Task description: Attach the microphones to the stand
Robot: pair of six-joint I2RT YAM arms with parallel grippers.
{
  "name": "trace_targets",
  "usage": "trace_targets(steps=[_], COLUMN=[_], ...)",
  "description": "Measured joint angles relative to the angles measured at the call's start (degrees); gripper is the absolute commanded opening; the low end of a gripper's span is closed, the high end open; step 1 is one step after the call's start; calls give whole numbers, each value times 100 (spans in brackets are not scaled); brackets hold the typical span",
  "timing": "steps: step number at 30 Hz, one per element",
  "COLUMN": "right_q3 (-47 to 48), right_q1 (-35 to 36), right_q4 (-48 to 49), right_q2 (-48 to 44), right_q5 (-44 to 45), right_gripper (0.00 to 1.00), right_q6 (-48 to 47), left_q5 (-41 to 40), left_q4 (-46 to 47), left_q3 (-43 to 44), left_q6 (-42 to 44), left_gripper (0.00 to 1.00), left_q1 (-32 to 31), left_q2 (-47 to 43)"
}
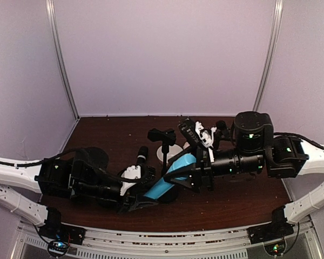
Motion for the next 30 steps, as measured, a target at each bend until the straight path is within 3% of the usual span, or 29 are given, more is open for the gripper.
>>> trace_targets(steps=[2, 4, 10, 15, 22, 24, 26, 28, 30], right_q3=[2, 2, 0, 0, 0, 0, 0, 0, 0], right_q1=[-4, -11, -61, -66, -90, -90, -90, -90, -96], right_q4=[-31, -26, 0, -9, -31, -31, -22, -4, -42], right_q2=[-4, -15, -131, -264, -267, -267, -267, -267, -273], right_q5=[13, 44, 22, -44, -87, -90, -94, -114, -94], right_gripper=[42, 36, 33, 33, 33, 41, 60, 75, 81], right_q6=[39, -4, -164, -302, -389, -398, -411, -457, -549], left_q5=[-170, -323, -595, -656, -551, -492, -424, -374, -356], left_q4=[2, 13, 105, 168, 164, 168, 164, 173, 188], left_q3=[0, 0, 0, 0, 2, 2, 0, -9, -24], left_q6=[-4, -11, -33, 37, 162, 166, 179, 195, 197], left_gripper=[25, 40, 47, 43, 20, 11, 5, 3, 2], left_q1=[0, 0, 0, 0, 0, 0, 0, 11, 11], left_q2=[0, -2, 17, 192, 297, 293, 267, 232, 179])
